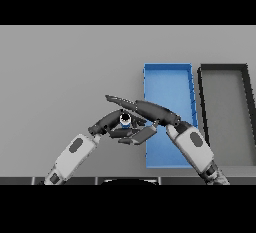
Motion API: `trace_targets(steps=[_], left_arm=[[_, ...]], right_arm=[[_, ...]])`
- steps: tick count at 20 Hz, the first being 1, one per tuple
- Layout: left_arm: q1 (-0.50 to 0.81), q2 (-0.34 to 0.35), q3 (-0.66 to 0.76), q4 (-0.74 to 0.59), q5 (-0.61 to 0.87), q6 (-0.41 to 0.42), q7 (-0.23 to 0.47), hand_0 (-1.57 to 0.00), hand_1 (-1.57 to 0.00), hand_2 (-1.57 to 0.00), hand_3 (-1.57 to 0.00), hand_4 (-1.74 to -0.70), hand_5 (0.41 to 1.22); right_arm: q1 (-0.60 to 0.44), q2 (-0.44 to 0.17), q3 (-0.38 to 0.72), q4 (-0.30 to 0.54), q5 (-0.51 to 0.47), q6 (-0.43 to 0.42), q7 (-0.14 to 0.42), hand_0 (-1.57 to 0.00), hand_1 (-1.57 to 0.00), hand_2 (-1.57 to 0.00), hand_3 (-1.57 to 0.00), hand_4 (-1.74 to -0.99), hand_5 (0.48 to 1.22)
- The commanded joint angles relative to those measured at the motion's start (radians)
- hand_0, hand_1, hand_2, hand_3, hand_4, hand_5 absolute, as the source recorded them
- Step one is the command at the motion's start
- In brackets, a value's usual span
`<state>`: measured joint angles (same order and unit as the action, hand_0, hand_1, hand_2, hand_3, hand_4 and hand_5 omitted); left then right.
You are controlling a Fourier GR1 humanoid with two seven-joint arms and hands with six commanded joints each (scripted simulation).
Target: Pick up the blue pipe and place it into the blue bin.
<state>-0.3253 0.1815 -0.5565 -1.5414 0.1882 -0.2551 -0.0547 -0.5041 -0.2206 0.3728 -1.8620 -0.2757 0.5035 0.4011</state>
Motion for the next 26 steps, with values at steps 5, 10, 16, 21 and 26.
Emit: trace_targets(steps=[5, 10, 16, 21, 26], left_arm=[[0.001, 0.002, 0.006, 0.011, 0.020, -0.028, -0.004, -1.57, -1.57, -1.57, -1.40, -1.72, 1.221], [-0.008, 0.036, -0.030, -0.034, -0.108, 0.017, 0.004, -0.89, -0.87, -0.85, -0.66, -1.64, 1.221], [0.022, -0.016, 0.001, -0.015, -0.026, 0.013, -0.040, -1.39, -1.39, -1.38, -0.55, -1.71, 1.212], [0.005, 0.014, -0.021, -0.011, -0.045, 0.024, -0.055, -1.51, -1.42, -1.51, -0.51, -1.73, 1.218], [-0.022, 0.038, -0.029, -0.009, -0.058, -0.017, -0.024, -0.98, -0.80, -0.82, -0.33, -1.34, 1.220]], right_arm=[[-0.063, 0.046, 0.014, 0.091, 0.007, 0.040, -0.014, -0.05, -0.08, -0.11, -0.04, -1.268, 0.519], [-0.096, 0.056, 0.027, 0.128, -0.024, 0.092, -0.004, -0.87, -0.89, -0.89, -0.70, -1.503, 0.573], [-0.075, 0.103, 0.040, 0.127, -0.014, 0.050, -0.031, -1.39, -1.39, -1.39, -1.33, -1.458, 0.957], [-0.047, 0.126, 0.035, 0.109, 0.042, 0.077, -0.063, -1.51, -1.51, -1.51, -1.49, -1.471, 1.135], [-0.038, 0.149, 0.011, 0.103, 0.039, 0.115, -0.059, -1.55, -1.55, -1.55, -1.54, -1.480, 1.193]])
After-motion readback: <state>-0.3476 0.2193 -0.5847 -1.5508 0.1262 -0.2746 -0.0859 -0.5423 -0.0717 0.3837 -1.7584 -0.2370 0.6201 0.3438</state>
